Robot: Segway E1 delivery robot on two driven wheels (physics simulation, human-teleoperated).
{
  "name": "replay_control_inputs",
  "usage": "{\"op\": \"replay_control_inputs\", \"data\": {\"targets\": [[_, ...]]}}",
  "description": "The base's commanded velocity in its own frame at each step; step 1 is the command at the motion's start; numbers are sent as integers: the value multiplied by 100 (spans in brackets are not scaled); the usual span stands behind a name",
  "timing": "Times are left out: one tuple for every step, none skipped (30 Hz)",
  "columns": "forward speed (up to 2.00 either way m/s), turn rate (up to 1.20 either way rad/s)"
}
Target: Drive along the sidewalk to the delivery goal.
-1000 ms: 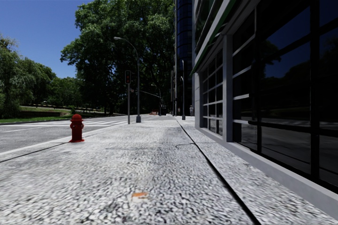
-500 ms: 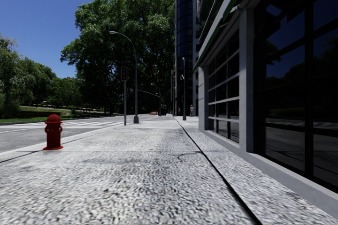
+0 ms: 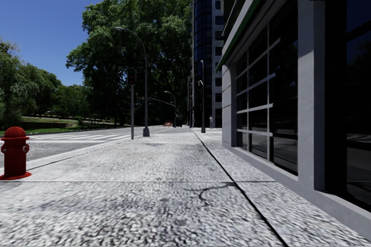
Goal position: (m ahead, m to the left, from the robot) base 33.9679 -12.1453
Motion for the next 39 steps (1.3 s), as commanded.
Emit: {"op": "replay_control_inputs", "data": {"targets": [[200,0],[200,0],[200,0],[200,0],[200,0],[200,0],[200,0],[200,0],[200,0],[200,0],[200,0],[200,0],[200,0],[200,0],[200,0],[200,0],[200,0],[200,0],[200,0],[200,0],[200,0],[200,0],[200,0],[200,0],[200,0],[200,0],[200,0],[200,0],[200,0],[200,0],[200,0],[200,0],[200,0],[200,0],[200,0],[200,0],[200,0],[200,0],[200,0]]}}
